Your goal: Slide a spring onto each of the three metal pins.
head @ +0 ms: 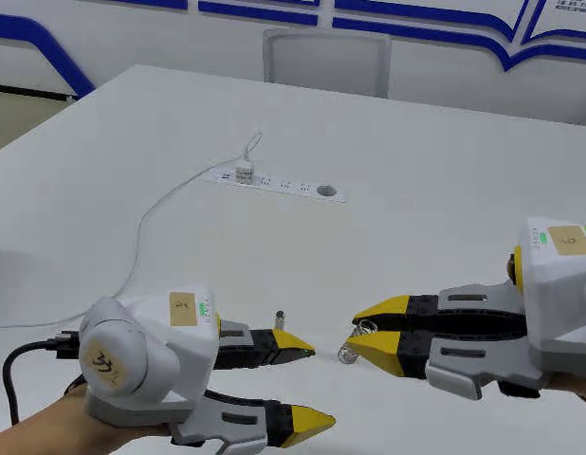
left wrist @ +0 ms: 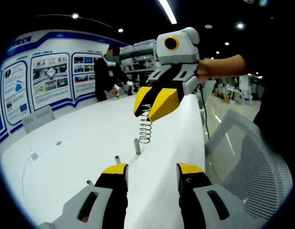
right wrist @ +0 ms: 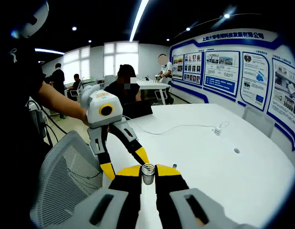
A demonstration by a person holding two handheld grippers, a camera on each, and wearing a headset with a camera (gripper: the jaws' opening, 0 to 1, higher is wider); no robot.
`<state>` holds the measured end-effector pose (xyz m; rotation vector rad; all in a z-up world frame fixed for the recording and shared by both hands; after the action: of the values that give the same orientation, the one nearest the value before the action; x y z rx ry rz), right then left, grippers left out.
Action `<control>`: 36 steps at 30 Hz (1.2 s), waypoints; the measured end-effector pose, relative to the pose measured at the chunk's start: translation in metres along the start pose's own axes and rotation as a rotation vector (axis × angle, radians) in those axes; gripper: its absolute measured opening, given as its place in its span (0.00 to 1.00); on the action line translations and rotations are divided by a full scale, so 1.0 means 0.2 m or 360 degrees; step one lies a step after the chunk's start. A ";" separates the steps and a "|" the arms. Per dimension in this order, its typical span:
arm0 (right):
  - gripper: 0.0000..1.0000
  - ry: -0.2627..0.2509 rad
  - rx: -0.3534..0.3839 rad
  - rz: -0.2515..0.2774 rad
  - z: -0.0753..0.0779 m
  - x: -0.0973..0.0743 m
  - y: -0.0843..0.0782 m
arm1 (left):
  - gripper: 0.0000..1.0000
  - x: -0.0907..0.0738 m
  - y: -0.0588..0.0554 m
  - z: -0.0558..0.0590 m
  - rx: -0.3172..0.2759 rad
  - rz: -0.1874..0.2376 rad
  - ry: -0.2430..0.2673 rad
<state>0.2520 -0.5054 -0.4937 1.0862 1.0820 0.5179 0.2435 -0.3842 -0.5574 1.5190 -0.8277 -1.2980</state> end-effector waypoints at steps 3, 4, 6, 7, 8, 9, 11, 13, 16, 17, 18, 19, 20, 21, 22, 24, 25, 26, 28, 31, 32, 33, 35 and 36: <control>0.11 -0.0053 0.0019 -0.0019 0.05 0.00 -0.02 | 0.49 -0.03 -0.01 -0.02 -0.0039 0.0014 0.0036; 0.11 -0.0077 0.0027 -0.0025 0.07 0.00 -0.02 | 0.50 -0.03 -0.01 -0.02 -0.0045 0.0016 0.0043; 0.11 -0.0104 0.0039 -0.0032 0.10 -0.01 -0.03 | 0.51 -0.06 -0.02 -0.03 -0.0056 0.0014 0.0069; 0.11 -0.0117 0.0045 -0.0035 0.11 -0.01 -0.04 | 0.52 -0.06 -0.03 -0.04 -0.0062 0.0014 0.0079; 0.11 -0.0143 0.0051 -0.0039 0.13 -0.01 -0.04 | 0.53 -0.07 -0.03 -0.05 -0.0074 0.0014 0.0096; 0.11 -0.0151 0.0052 -0.0045 0.14 -0.01 -0.05 | 0.54 -0.08 -0.04 -0.05 -0.0080 0.0013 0.0107; 0.11 -0.0173 0.0062 -0.0054 0.16 -0.01 -0.06 | 0.55 -0.10 -0.05 -0.06 -0.0096 0.0011 0.0131; 0.11 -0.0213 0.0084 -0.0059 0.18 -0.01 -0.08 | 0.57 -0.10 -0.06 -0.07 -0.0107 0.0007 0.0160; 0.11 -0.0260 0.0123 -0.0052 0.21 -0.01 -0.09 | 0.59 -0.10 -0.06 -0.07 -0.0119 0.0006 0.0174; 0.11 -0.0270 0.0133 -0.0052 0.22 -0.01 -0.10 | 0.60 -0.10 -0.06 -0.07 -0.0121 0.0006 0.0177; 0.11 -0.0280 0.0137 -0.0053 0.23 0.00 -0.10 | 0.61 -0.10 -0.06 -0.07 -0.0126 0.0007 0.0180; 0.11 -0.0285 0.0139 -0.0054 0.24 0.00 -0.11 | 0.62 -0.10 -0.07 -0.06 -0.0128 0.0006 0.0182; 0.11 -0.0296 0.0143 -0.0057 0.25 0.00 -0.11 | 0.63 -0.11 -0.07 -0.06 -0.0129 0.0008 0.0185; 0.11 -0.0304 0.0144 -0.0058 0.26 0.01 -0.11 | 0.64 -0.11 -0.07 -0.07 -0.0122 0.0009 0.0194; 0.11 -0.0310 0.0147 -0.0059 0.27 0.01 -0.12 | 0.65 -0.11 -0.07 -0.07 -0.0099 0.0000 0.0208; 0.11 -0.0326 0.0145 -0.0070 0.30 0.02 -0.14 | 0.68 -0.12 -0.07 -0.08 -0.0071 -0.0013 0.0225; 0.11 -0.0335 0.0153 -0.0082 0.31 0.03 -0.15 | 0.69 -0.12 -0.08 -0.08 -0.0080 -0.0010 0.0230; 0.11 -0.0339 0.0155 -0.0088 0.32 0.04 -0.15 | 0.71 -0.12 -0.08 -0.08 -0.0089 -0.0009 0.0234; 0.11 -0.0348 0.0167 -0.0095 0.34 0.05 -0.16 | 0.73 -0.13 -0.08 -0.09 -0.0100 -0.0009 0.0247; 0.11 -0.0357 0.0180 -0.0107 0.35 0.07 -0.18 | 0.76 -0.15 -0.09 -0.10 -0.0116 -0.0009 0.0269; 0.11 -0.0357 0.0185 -0.0107 0.36 0.08 -0.18 | 0.77 -0.15 -0.09 -0.10 -0.0118 -0.0010 0.0276; 0.11 -0.0360 0.0194 -0.0107 0.36 0.09 -0.19 | 0.77 -0.16 -0.09 -0.11 -0.0122 -0.0012 0.0282; 0.11 -0.0361 0.0212 -0.0108 0.37 0.11 -0.20 | 0.77 -0.17 -0.10 -0.11 -0.0127 -0.0023 0.0296; 0.11 -0.0366 0.0218 -0.0111 0.37 0.11 -0.20 | 0.77 -0.17 -0.10 -0.12 -0.0127 -0.0024 0.0301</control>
<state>0.3225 -0.5377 -0.5356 1.1919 0.9593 0.2586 0.2574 -0.3410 -0.5656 1.5591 -0.6373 -1.1640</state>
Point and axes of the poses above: the centre of the closed fingertips' face, and the gripper's own axes: x roughly forward along the fingers, z roughly to its right, y roughly out of its top, the point moved 6 cm from there along -x, roughly backward along the fingers, and after that the axes turned 1 degree about -y, right-handed, at the moved point
